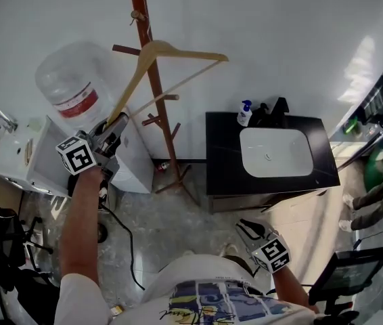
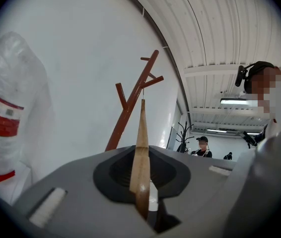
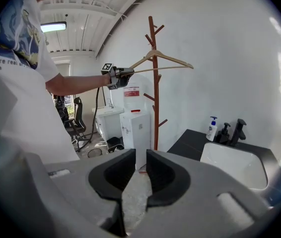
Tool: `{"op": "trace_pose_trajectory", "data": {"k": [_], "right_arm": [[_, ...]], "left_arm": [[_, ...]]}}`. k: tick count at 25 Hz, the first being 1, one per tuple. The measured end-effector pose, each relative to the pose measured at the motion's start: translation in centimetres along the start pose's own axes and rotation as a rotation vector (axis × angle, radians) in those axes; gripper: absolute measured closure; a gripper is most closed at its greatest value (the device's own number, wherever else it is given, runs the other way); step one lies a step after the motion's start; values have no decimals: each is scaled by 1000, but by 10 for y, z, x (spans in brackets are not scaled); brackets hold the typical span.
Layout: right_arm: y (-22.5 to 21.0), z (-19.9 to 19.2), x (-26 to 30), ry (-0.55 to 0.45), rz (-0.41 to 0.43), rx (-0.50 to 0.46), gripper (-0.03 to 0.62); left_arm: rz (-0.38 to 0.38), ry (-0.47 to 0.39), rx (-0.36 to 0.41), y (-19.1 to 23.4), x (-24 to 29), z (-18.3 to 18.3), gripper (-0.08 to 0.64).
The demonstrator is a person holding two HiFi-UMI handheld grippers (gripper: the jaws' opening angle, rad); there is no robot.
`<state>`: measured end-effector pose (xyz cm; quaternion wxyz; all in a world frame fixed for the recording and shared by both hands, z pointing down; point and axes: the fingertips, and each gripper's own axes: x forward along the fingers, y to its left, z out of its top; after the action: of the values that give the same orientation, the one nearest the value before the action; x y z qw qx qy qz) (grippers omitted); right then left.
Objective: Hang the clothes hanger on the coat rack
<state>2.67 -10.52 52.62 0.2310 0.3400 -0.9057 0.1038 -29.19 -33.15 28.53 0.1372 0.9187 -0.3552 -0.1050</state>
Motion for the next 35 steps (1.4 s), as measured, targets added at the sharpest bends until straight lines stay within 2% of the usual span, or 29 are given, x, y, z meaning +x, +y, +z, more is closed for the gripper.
{"op": "trace_pose_trajectory", "data": {"k": [6, 12, 16, 30, 35], "right_arm": [[11, -3, -1, -2, -25, 23, 525], [17, -4, -1, 1, -35, 22, 525], [19, 0, -1, -1, -41, 15, 525], [52, 9, 4, -3, -40, -22, 525], [62, 20, 3, -5, -42, -43, 526]], "left_arm": [[44, -8, 21, 12, -1, -1, 517], [89, -9, 86, 21, -6, -1, 515], [118, 1, 119, 23, -12, -1, 489], [139, 25, 155, 13, -61, -24, 466], [166, 45, 206, -6, -80, -44, 466]]}}
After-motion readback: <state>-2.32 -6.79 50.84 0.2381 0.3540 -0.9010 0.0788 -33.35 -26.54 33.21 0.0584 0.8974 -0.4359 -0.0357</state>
